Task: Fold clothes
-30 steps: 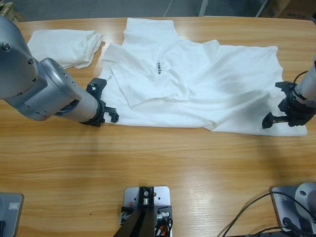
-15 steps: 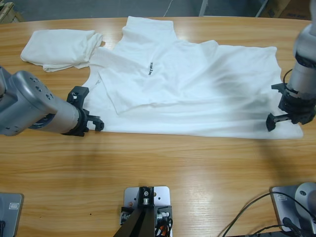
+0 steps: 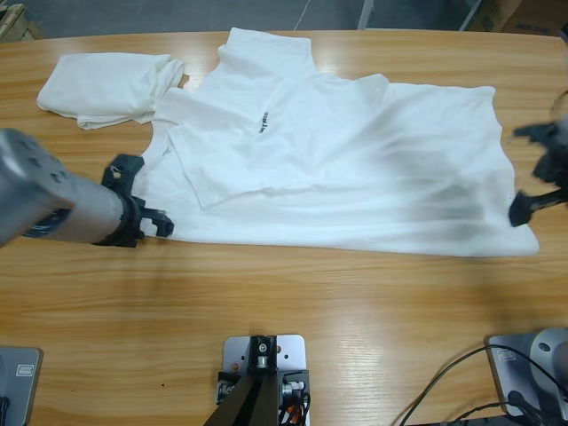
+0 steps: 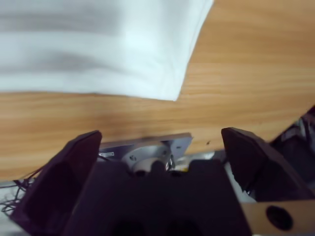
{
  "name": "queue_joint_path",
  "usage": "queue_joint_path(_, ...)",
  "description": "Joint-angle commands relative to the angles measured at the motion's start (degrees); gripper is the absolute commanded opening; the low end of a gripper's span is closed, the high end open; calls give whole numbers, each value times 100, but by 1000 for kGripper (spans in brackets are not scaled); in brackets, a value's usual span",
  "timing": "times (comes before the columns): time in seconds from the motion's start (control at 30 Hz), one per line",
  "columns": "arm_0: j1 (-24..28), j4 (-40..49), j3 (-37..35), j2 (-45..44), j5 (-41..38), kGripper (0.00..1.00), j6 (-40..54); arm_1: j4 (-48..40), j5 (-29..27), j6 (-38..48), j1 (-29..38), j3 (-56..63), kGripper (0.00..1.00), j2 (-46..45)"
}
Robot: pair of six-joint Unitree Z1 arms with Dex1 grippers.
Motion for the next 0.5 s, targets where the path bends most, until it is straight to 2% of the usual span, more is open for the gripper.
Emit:
queue_joint_path(0.03, -25, 540, -246, -693, 108, 839, -70, -796, 1111, -557, 76, 688, 1000, -1362)
queue_joint_path(0.1, -25, 674, -227, -720, 112, 839, -70, -998, 1273, -550, 301, 860, 1000, -1490)
queue_joint_path(0.17, -25, 653, -239, -741, 166, 839, 65, -1277, 1148, -547, 687, 996, 1000, -1620)
queue_joint_path(0.23, -3, 224, -307, -602, 198, 839, 740, -1481, 1102, -543, 807, 1150, 1000, -1687)
queue_joint_path(0.27, 59, -40, -357, -491, 135, 824, 1007, -1513, 1102, -527, 810, 1194, 1000, -1684)
queue_joint_path(0.33, 326, -126, -699, -296, -224, 699, 997, -1538, 1104, -506, 810, 1263, 1000, -1671)
queue_joint_path(0.4, 695, -84, -944, -261, -410, 656, 376, -1557, 1111, -475, 814, 1296, 996, -1669)
queue_joint_path(0.43, 917, 13, -1021, -268, -554, 701, -346, -1576, 1111, -466, 814, 1314, 996, -1669)
queue_joint_path(0.47, 1096, 83, -1037, -272, -683, 810, -1086, -1599, 1111, -459, 817, 1331, 996, -1659)
queue_joint_path(0.5, 1210, 94, -1056, -228, -771, 871, -1642, -1617, 1116, -452, 821, 1340, 996, -1645)
